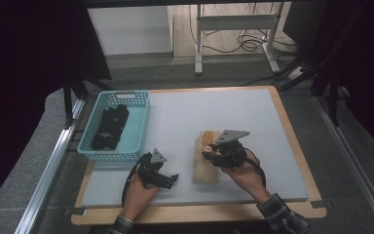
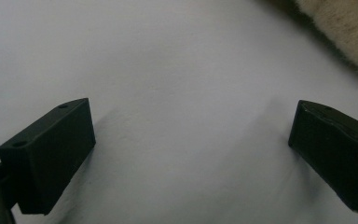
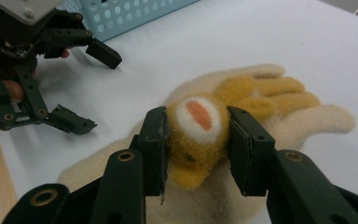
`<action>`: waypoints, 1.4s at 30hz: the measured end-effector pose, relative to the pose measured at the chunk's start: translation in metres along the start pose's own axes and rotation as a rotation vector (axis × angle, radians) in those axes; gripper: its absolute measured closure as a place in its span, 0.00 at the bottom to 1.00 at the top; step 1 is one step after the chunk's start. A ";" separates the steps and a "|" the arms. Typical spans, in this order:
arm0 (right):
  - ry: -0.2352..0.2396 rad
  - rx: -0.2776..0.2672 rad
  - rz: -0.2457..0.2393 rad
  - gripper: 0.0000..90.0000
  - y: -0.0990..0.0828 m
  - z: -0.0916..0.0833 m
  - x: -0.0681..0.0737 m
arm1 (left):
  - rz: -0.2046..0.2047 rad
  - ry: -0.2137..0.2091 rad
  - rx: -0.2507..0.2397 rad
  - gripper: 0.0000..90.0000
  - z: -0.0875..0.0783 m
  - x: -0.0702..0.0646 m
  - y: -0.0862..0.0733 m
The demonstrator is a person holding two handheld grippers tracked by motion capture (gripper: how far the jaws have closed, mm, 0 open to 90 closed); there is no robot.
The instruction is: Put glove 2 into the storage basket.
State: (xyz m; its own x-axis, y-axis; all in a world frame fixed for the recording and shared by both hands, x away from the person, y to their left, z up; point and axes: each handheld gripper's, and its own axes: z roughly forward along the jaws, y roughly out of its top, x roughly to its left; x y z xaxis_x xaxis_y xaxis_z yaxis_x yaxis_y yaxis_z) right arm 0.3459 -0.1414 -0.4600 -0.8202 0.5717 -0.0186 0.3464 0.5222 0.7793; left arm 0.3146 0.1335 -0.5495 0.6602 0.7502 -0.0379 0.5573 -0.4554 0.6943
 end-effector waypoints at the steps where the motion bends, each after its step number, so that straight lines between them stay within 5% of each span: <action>1: 0.003 0.006 0.008 0.66 -0.001 0.005 0.001 | 0.001 0.000 0.001 0.01 0.000 0.000 0.000; 11: -0.022 0.045 0.041 0.64 -0.019 0.036 -0.005 | 0.003 0.000 0.002 0.01 0.000 0.000 0.000; 14: 0.004 0.035 0.072 0.60 -0.025 0.041 -0.008 | 0.001 0.000 0.001 0.01 0.000 0.000 0.000; 19: 0.007 0.011 0.071 0.50 -0.023 0.032 -0.011 | 0.005 0.001 0.001 0.01 0.000 0.000 0.000; 25: -0.044 -0.023 0.088 0.47 -0.022 0.012 -0.029 | 0.003 0.000 0.001 0.01 0.000 0.000 0.000; 33: -0.052 0.009 0.129 0.72 -0.043 -0.001 -0.049 | 0.002 -0.001 0.002 0.01 0.000 0.000 0.000; 42: 0.016 0.064 0.095 0.95 -0.063 0.000 -0.038 | 0.002 -0.001 0.002 0.01 0.000 0.000 0.000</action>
State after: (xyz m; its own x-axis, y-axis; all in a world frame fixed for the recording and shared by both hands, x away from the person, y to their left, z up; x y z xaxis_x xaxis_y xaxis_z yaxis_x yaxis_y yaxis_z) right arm 0.3546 -0.1963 -0.5085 -0.7891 0.6110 0.0641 0.4513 0.5058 0.7352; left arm 0.3146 0.1336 -0.5494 0.6615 0.7490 -0.0370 0.5572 -0.4579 0.6927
